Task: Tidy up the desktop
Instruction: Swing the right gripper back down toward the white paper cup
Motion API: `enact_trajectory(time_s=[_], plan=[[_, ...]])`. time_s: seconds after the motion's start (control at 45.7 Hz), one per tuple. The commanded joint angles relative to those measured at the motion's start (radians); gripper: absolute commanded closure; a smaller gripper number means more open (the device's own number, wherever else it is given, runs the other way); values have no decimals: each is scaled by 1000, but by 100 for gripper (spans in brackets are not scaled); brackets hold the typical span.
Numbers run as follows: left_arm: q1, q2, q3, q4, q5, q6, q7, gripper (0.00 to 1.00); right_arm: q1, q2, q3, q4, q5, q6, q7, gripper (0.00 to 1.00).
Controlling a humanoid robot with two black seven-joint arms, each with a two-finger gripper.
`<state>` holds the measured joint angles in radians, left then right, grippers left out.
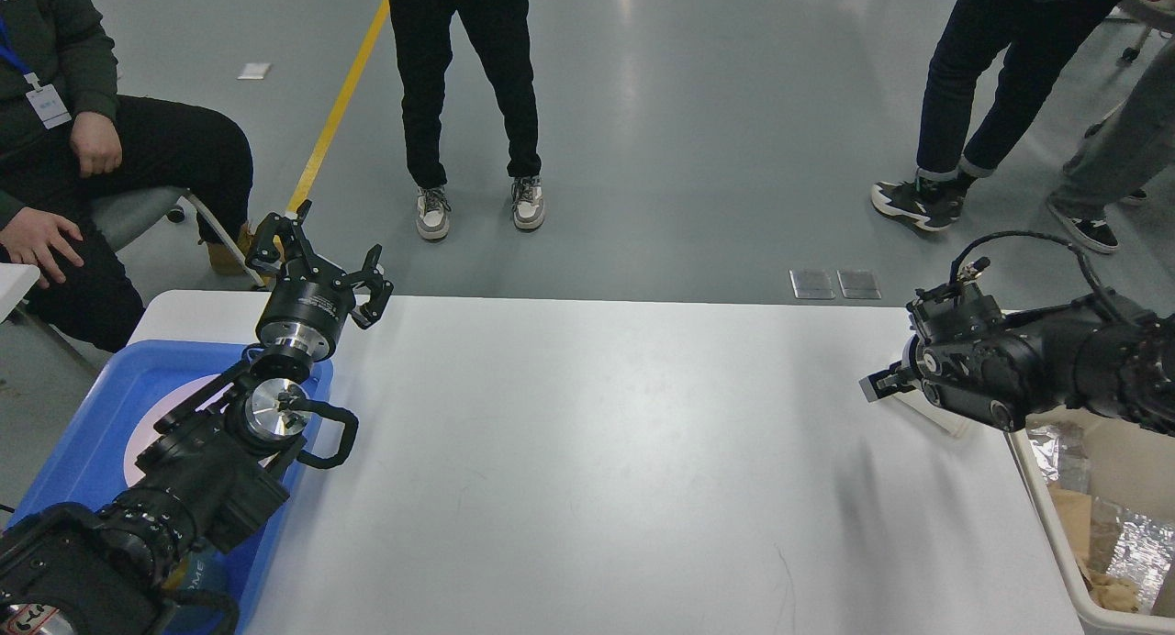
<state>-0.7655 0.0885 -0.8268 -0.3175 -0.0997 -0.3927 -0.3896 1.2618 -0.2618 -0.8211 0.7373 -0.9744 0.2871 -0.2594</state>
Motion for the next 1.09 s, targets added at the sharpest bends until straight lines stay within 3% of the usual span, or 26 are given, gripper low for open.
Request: enact_trajectory(time_s=[0.0,0.263,0.722,1.073], plan=[[0,0,0,0,0,0,0,4,-21,7,-3,1,-148,-8,0,0],[0,-1,0,0,0,0,0,4,-113,29,-46,-16,-352,-29,-1,0],[0,-1,0,0,0,0,0,4,-306,70,-3,-283,-320,-144,-9,0],[0,0,0,0,0,0,0,4,-344,76,14,-340,-217,-192,-9,0]])
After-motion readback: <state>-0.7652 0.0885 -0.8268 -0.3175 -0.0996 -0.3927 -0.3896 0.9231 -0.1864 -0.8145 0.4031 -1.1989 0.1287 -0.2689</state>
